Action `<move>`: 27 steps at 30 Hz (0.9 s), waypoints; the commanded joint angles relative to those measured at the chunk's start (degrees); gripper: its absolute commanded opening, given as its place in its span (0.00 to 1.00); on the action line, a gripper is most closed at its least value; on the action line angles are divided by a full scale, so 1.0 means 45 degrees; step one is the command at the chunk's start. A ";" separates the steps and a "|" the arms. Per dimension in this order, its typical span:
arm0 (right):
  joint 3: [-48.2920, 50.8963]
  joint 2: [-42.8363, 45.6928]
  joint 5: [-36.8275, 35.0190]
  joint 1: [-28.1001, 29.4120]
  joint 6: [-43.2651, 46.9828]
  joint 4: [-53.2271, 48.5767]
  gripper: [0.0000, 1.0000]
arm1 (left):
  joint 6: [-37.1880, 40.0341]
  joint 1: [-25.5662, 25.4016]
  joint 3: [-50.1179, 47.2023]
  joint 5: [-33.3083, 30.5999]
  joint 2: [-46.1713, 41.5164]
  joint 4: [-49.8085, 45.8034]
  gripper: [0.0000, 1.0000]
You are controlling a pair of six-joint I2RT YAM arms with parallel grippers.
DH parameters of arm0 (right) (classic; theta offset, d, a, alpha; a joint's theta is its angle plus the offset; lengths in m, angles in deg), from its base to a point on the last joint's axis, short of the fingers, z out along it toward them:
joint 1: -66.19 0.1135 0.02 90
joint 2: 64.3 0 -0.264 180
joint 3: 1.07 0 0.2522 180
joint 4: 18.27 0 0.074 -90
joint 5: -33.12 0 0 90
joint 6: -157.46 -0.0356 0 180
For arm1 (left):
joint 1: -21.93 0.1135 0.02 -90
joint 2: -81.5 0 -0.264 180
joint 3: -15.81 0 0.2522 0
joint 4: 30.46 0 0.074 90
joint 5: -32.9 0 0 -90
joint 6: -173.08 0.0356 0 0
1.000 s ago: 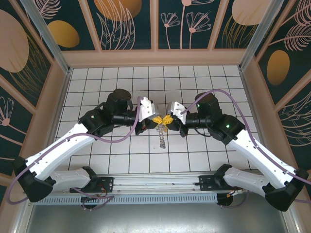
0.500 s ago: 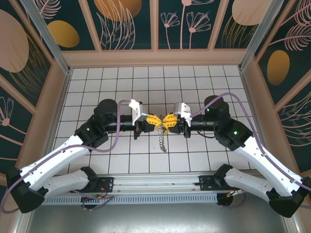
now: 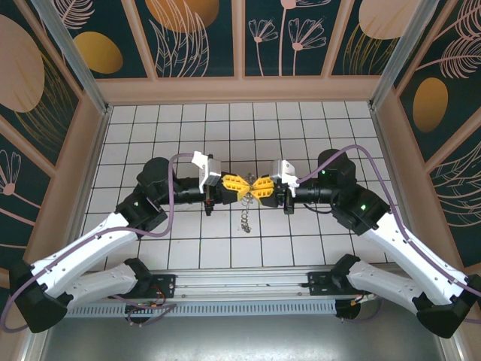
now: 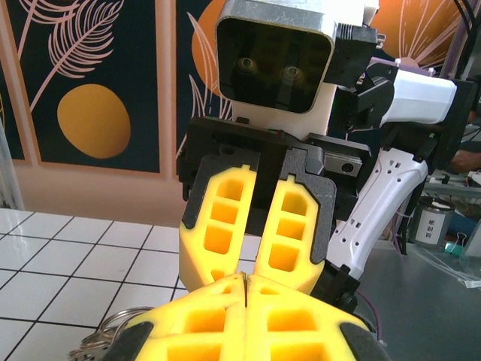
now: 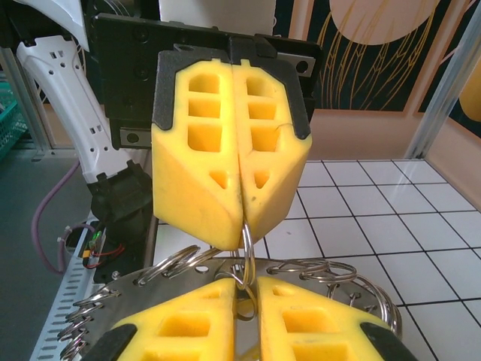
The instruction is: Put the keys on the keyring
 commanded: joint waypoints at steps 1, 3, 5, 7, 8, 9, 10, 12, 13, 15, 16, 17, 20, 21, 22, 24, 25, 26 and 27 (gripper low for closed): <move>0.0246 0.0119 0.0197 0.0077 -0.0128 0.0640 0.13 | -0.0411 -0.0055 -0.0071 0.0434 -0.0030 0.1355 0.00; 0.0290 0.0105 0.0243 0.0080 -0.0128 0.0734 0.13 | -0.0344 -0.0057 -0.0081 0.0413 -0.0033 0.1232 0.00; 0.0359 0.0111 0.0285 0.0078 -0.0138 0.0834 0.13 | -0.0242 -0.0054 -0.0056 0.0375 -0.0033 0.1022 0.00; 0.0376 0.0095 0.0319 0.0075 -0.0148 0.0888 0.12 | -0.0142 -0.0046 -0.0042 0.0353 -0.0033 0.0843 0.00; 0.0400 0.0099 0.0314 0.0078 -0.0148 0.0908 0.11 | -0.0105 -0.0055 -0.0042 0.0339 -0.0033 0.0777 0.00; 0.0408 0.0087 0.0272 0.0078 -0.0138 0.0915 0.09 | -0.0047 -0.0061 -0.0014 0.0317 -0.0015 0.0645 0.00; 0.0414 0.0100 0.0217 0.0068 -0.0163 0.0952 0.08 | 0.0039 -0.0048 0.0024 0.0307 0.0015 0.0480 0.00; 0.0426 0.0148 0.0149 0.0077 -0.0187 0.1015 0.05 | 0.0291 -0.0047 0.0146 0.0280 0.0101 -0.0056 0.00; 0.0434 0.0165 0.0133 0.0078 -0.0218 0.1043 0.05 | 0.0426 -0.0058 0.0205 0.0262 0.0138 -0.0316 0.00; 0.0451 0.0216 0.0162 0.0076 -0.0299 0.1142 0.06 | 0.0727 -0.0061 0.0325 0.0189 0.0170 -0.0885 0.00; 0.0476 0.0255 0.0203 0.0069 -0.0323 0.1175 0.09 | 0.0841 -0.0046 0.0349 0.0142 0.0153 -0.1073 0.00; 0.0536 0.0299 0.0226 0.0063 -0.0361 0.1262 0.11 | 0.0922 -0.0052 0.0349 0.0086 0.0124 -0.1215 0.00; 0.0667 0.0374 0.0207 0.0058 -0.0440 0.1458 0.13 | 0.0974 -0.0058 0.0344 0.0036 0.0084 -0.1308 0.00; 0.0693 0.0379 0.0240 0.0058 -0.0460 0.1488 0.13 | 0.0945 -0.0045 0.0350 0.0044 0.0093 -0.1260 0.00; 0.0704 0.0365 0.0245 0.0058 -0.0480 0.1520 0.13 | 0.0918 -0.0044 0.0345 0.0053 0.0094 -0.1199 0.00; 0.0705 0.0341 0.0287 0.0058 -0.0509 0.1574 0.11 | 0.0826 -0.0054 0.0274 0.0109 0.0104 -0.1044 0.00; 0.0715 0.0315 0.0326 0.0058 -0.0538 0.1590 0.10 | 0.0816 -0.0049 0.0288 0.0117 0.0104 -0.0989 0.00; 0.0723 0.0298 0.0324 0.0058 -0.0538 0.1596 0.08 | 0.0799 -0.0051 0.0258 0.0136 0.0121 -0.0970 0.00; 0.0696 0.0296 0.0309 0.0058 -0.0519 0.1601 0.04 | 0.0799 -0.0057 0.0252 0.0156 0.0144 -0.0950 0.00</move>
